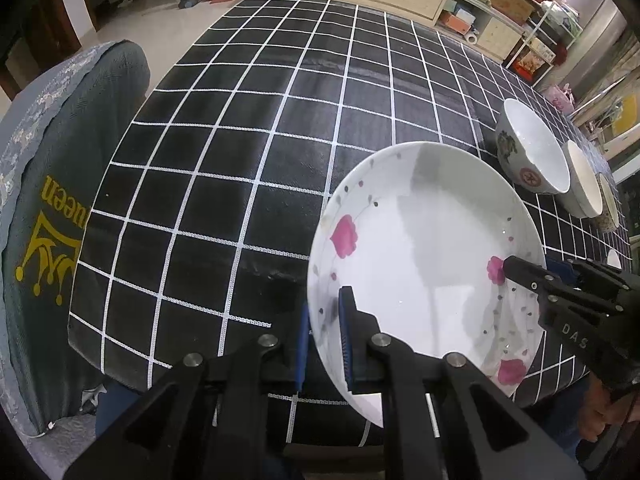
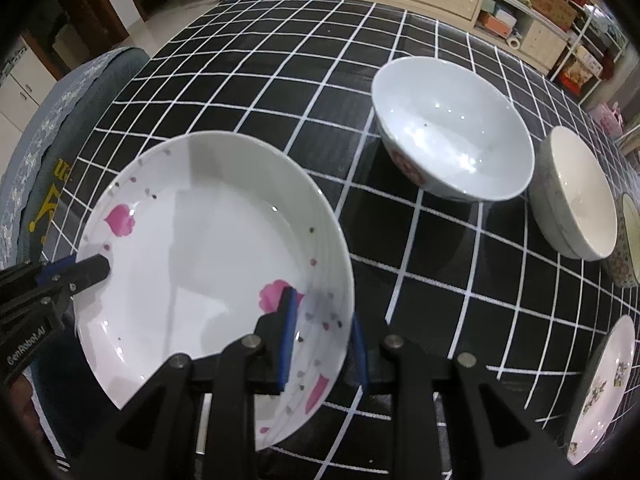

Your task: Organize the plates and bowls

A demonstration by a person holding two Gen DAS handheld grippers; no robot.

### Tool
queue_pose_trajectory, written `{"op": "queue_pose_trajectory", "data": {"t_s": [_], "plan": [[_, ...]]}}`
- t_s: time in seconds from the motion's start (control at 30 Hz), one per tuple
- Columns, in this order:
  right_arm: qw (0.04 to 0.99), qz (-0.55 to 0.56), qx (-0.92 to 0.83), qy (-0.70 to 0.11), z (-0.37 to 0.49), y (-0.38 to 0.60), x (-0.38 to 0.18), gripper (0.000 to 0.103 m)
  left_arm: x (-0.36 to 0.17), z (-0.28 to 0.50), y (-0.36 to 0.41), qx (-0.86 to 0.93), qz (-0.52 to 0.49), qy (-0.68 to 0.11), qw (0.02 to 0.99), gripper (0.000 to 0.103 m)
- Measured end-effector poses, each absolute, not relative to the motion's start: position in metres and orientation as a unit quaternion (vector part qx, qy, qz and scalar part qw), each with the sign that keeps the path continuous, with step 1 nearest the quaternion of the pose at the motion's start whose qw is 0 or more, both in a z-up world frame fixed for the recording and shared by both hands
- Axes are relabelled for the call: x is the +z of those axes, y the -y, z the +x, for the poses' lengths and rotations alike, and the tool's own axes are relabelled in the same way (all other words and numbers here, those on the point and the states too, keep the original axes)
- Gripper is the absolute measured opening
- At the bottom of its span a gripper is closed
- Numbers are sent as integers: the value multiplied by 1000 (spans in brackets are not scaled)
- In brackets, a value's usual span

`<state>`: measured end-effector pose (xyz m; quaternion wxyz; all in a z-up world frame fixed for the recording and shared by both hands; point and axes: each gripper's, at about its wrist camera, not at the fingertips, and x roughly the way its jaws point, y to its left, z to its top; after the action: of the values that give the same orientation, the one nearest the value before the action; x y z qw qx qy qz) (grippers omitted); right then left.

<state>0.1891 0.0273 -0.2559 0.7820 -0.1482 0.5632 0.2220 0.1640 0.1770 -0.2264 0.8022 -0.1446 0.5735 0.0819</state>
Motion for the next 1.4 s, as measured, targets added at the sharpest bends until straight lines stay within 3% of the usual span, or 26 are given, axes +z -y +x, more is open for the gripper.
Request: {"op": "queue_pose_trajectory", "data": {"t_s": [0.83, 1.4], "plan": [[804, -125, 228, -535, 179, -8, -226, 29, -196, 147, -169, 88, -130, -549, 821, 12], [840, -82, 203, -497, 164, 63, -177, 29, -136, 155, -74, 7, -72, -509, 858, 12]]}}
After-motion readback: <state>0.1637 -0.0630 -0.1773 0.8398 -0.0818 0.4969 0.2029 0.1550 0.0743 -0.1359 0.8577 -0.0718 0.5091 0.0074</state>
